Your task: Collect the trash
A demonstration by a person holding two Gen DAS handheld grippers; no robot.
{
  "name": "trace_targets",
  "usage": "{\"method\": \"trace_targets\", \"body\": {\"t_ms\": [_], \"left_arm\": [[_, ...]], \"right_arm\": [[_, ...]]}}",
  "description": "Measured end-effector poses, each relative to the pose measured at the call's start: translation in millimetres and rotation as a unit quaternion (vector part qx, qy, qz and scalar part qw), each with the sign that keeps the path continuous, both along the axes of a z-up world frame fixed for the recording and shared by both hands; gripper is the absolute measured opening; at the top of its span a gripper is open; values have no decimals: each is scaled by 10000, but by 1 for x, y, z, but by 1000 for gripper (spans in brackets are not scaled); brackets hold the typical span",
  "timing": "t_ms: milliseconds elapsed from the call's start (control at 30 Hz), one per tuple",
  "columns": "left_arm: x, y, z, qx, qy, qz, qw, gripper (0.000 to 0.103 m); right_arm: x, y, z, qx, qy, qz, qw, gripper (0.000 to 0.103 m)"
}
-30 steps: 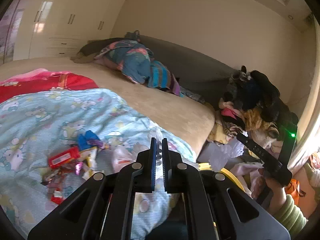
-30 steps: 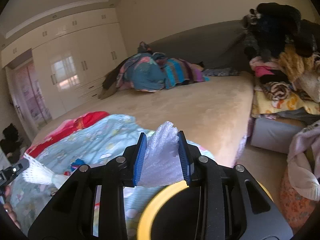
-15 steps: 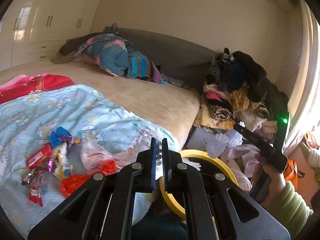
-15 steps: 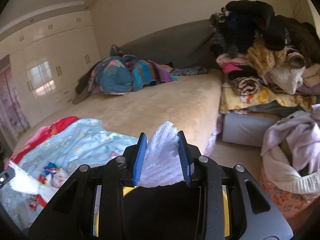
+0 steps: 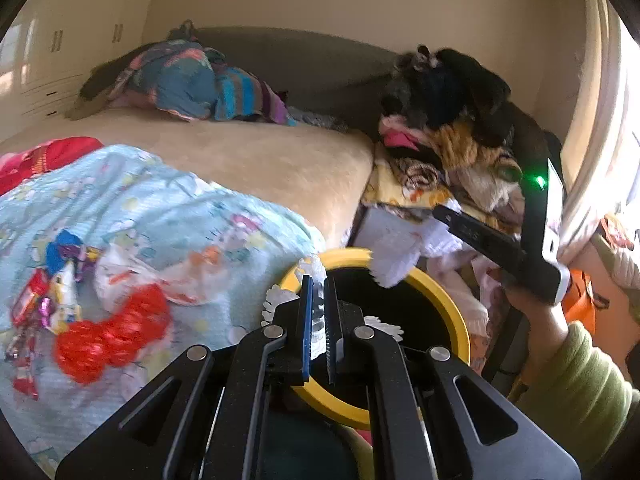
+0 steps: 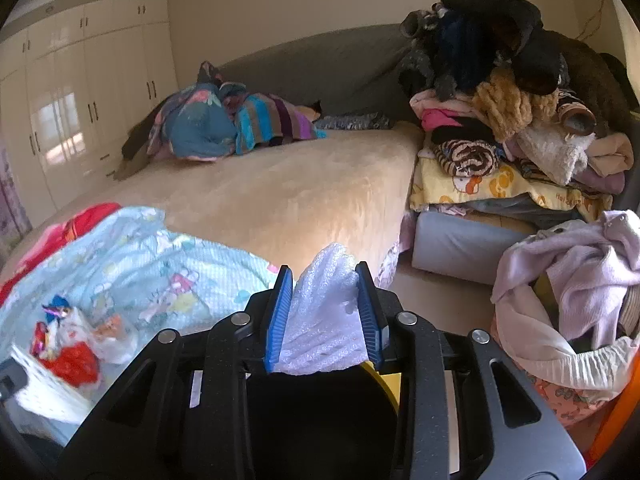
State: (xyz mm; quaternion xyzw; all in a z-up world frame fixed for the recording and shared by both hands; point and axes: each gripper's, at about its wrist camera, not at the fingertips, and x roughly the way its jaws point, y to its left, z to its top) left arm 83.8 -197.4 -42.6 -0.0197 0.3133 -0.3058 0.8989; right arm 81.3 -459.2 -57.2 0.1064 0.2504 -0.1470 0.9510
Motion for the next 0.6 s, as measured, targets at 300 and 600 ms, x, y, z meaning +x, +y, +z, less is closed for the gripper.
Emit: {"method": "trace_targets", "body": {"t_ms": [300,600], "left_arm": [[9,-20,-27,94,270,-278,9992,18],[11,-8,-24,-104,243,-159,9995,77]], "right_arm": [[8,7,-20,96,329,335,9989,41],[6,5,-21,324,302,237,9987,62]]}}
